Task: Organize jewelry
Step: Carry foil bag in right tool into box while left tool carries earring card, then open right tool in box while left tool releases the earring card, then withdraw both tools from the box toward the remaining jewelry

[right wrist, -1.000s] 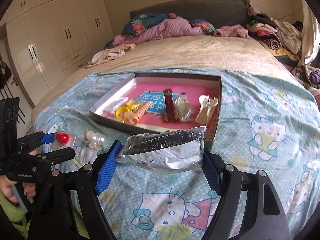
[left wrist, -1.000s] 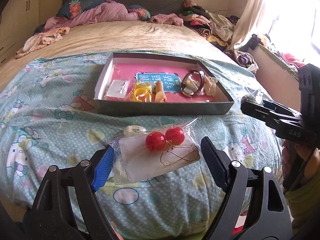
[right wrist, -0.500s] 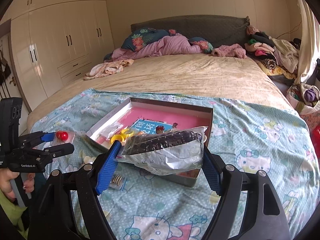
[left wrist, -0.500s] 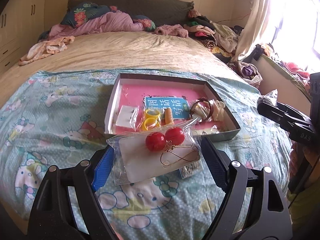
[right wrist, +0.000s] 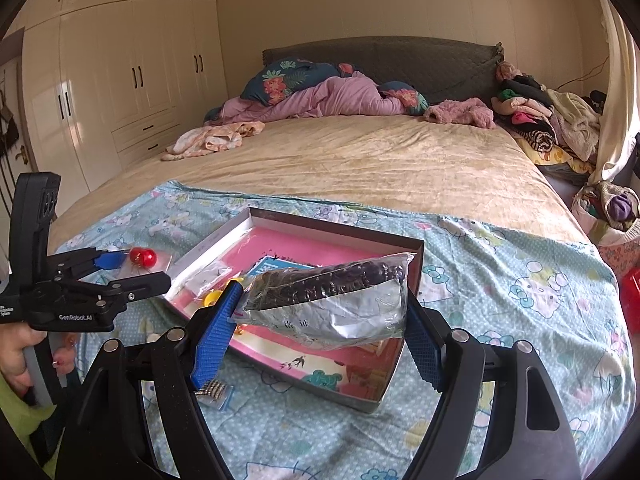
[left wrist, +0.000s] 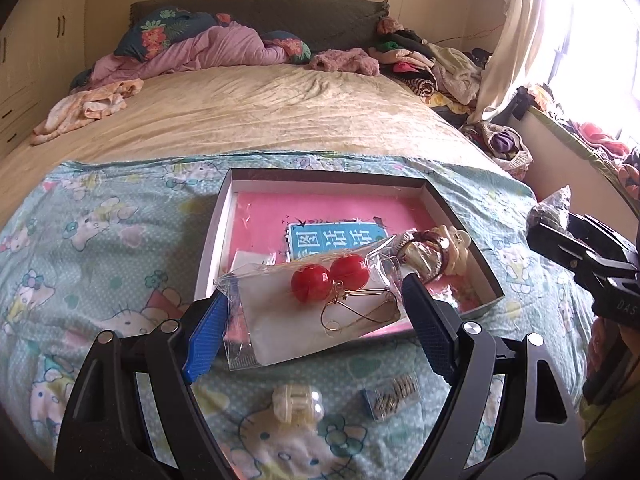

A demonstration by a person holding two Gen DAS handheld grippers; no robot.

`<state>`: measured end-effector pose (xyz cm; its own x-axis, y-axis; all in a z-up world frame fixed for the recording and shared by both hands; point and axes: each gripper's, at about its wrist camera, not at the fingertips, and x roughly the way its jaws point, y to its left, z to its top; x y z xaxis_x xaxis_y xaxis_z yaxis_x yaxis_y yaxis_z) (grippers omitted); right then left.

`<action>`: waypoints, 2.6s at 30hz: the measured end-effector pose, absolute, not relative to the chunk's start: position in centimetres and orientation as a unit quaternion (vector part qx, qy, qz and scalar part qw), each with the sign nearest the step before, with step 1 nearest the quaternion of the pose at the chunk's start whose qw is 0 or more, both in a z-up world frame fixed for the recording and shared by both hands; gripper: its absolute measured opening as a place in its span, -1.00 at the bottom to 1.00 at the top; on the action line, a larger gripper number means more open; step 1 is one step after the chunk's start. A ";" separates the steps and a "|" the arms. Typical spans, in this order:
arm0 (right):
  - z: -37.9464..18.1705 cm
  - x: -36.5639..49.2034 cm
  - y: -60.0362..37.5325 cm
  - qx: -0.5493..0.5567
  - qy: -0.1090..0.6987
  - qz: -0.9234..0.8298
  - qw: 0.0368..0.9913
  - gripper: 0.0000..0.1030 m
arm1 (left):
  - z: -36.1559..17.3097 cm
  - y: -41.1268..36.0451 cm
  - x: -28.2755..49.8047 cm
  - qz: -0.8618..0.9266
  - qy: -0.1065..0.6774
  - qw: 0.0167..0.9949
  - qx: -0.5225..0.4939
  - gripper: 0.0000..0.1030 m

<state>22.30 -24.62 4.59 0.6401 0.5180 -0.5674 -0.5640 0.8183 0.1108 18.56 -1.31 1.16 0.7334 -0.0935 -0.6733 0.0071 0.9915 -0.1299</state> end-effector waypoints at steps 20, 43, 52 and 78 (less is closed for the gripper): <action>-4.5 26.3 -21.8 -0.061 0.409 0.279 0.867 0.48 | -4.5 -1.0 23.6 -0.018 0.435 0.898 -0.057 0.49; 0.5 20.2 -21.7 -0.050 0.362 0.317 0.875 0.83 | -0.4 0.5 19.1 0.005 0.397 0.916 -0.061 0.78; 0.9 17.3 -19.8 -0.058 0.364 0.342 0.865 0.83 | 0.3 2.2 16.3 0.025 0.386 0.920 -0.066 0.78; -5.1 16.7 -15.6 -0.050 0.439 0.352 0.825 0.64 | -3.5 3.7 12.5 -0.007 0.431 0.897 -0.091 0.56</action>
<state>16.67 -15.57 -5.08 0.3666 0.5371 -0.7597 -0.6244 0.7474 0.2271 12.53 3.67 -3.52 0.6275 -0.0916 -0.7732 -0.0654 0.9833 -0.1696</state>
